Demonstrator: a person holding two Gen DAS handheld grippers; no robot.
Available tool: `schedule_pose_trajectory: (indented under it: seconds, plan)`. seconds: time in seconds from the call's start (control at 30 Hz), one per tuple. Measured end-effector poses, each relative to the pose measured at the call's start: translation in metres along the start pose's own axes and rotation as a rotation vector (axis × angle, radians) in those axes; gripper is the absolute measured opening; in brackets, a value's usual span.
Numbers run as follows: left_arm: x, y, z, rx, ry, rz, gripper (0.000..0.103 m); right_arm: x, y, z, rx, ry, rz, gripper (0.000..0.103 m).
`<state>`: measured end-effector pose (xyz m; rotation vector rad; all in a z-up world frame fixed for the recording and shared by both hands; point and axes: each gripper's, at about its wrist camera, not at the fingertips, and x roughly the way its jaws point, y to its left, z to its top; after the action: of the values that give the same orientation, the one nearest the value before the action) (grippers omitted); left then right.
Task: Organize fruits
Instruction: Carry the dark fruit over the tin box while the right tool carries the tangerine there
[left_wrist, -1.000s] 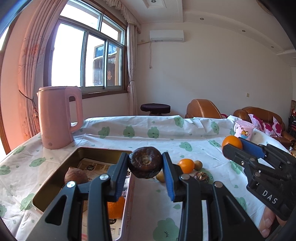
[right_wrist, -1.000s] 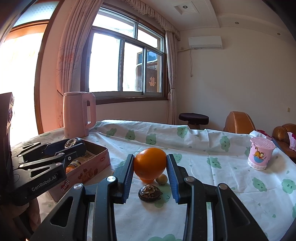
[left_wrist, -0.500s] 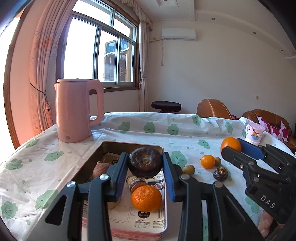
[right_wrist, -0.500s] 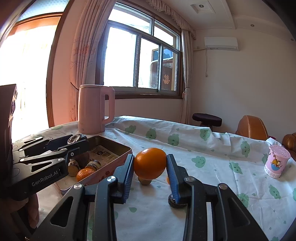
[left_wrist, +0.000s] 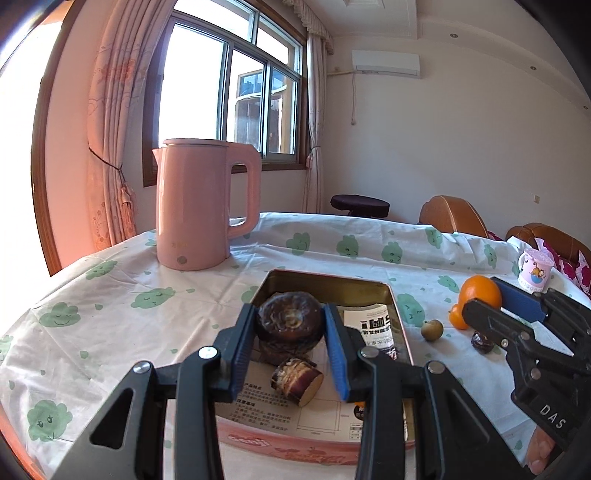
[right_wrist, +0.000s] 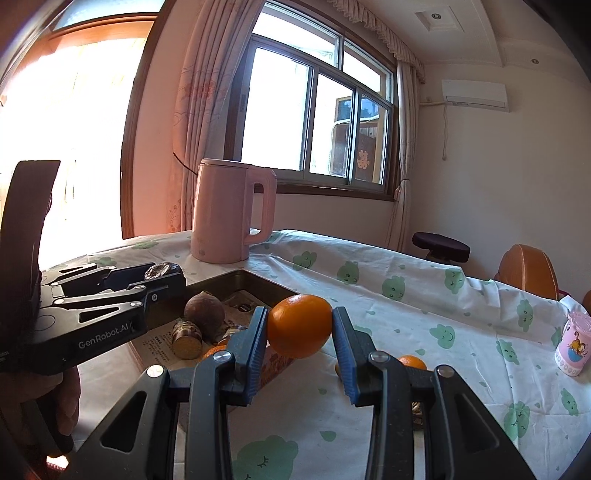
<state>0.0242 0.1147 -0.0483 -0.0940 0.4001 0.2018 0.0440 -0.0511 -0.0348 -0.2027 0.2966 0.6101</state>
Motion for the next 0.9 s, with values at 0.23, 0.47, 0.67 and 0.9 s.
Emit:
schedule_pose_trajectory:
  seconds: [0.23,0.47,0.67,0.9]
  plan:
    - [0.005,0.015,0.0,-0.023,0.032,0.021,0.038,0.009,0.02,0.003,-0.035,0.004,0.042,0.037]
    - [0.007,0.023,-0.002,-0.032,0.057,0.024,0.038,0.017,0.038,0.005,-0.069,0.008,0.082,0.037]
    - [0.009,0.025,-0.002,-0.034,0.071,0.018,0.038,0.022,0.048,0.007,-0.083,0.011,0.108,0.037]
    - [0.014,0.026,-0.002,-0.038,0.103,0.004,0.038,0.032,0.05,0.008,-0.076,0.045,0.14,0.037]
